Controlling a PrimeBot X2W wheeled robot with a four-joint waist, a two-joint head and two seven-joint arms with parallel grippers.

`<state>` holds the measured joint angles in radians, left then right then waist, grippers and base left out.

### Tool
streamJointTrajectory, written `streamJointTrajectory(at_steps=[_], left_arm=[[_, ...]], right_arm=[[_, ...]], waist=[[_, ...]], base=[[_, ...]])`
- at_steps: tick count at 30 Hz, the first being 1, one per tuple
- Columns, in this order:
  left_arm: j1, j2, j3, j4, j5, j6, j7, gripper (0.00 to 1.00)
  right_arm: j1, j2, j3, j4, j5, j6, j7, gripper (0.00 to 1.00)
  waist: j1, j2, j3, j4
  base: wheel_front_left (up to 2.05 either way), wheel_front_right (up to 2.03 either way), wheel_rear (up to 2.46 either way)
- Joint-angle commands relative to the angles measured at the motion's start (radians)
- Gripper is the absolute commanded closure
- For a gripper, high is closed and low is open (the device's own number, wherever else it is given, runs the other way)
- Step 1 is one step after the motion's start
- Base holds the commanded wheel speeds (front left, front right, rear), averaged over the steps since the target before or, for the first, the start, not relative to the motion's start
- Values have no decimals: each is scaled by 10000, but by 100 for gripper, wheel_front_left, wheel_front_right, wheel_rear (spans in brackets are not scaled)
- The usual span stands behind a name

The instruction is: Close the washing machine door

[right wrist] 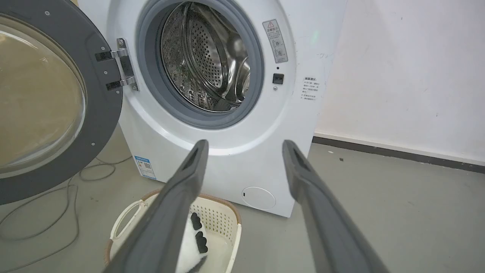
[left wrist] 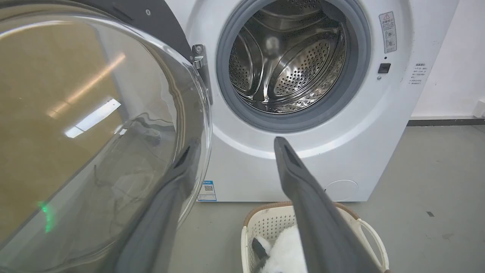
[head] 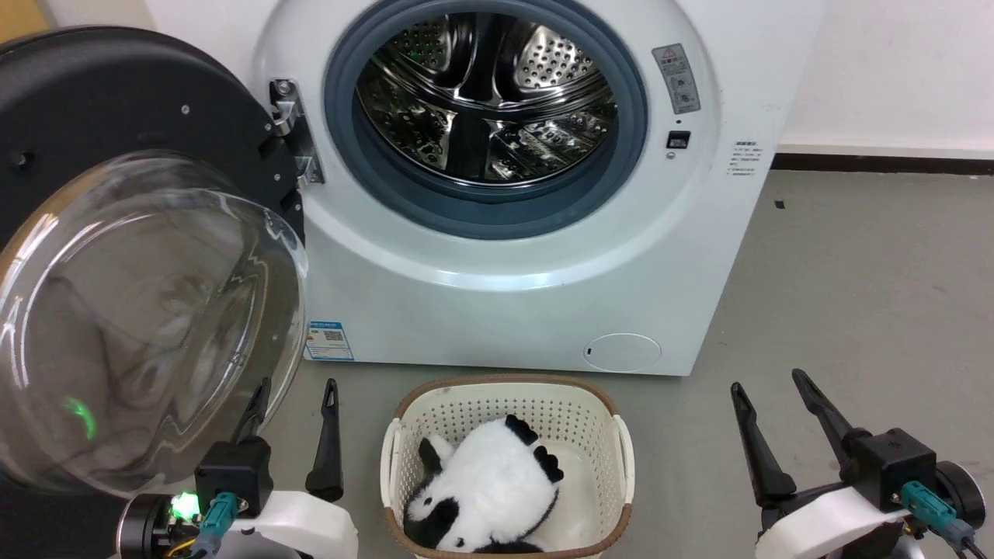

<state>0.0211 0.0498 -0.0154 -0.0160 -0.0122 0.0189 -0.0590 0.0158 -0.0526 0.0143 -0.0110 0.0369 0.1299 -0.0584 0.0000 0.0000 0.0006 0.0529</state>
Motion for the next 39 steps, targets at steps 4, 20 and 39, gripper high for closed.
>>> streamJointTrajectory(at_steps=[4, 20, 39], left_arm=[[131, 3, -5, -100, -62, 77, -147, 0], [276, 3, -31, -254, -130, 174, -481, 0], [502, 3, -18, -543, -214, 356, -878, 0]], right_arm=[[135, 7, 57, -87, 154, 2, -158, 0], [216, 10, 216, -148, 315, 3, -492, 0], [192, 14, 572, -85, 414, 4, -887, 0]], waist=[[0, 0, -12, 226], [0, 0, -83, 1213], [0, 0, -65, 2326]], base=[[0, 0, 0], [0, 0, 0], [0, 0, 0]])
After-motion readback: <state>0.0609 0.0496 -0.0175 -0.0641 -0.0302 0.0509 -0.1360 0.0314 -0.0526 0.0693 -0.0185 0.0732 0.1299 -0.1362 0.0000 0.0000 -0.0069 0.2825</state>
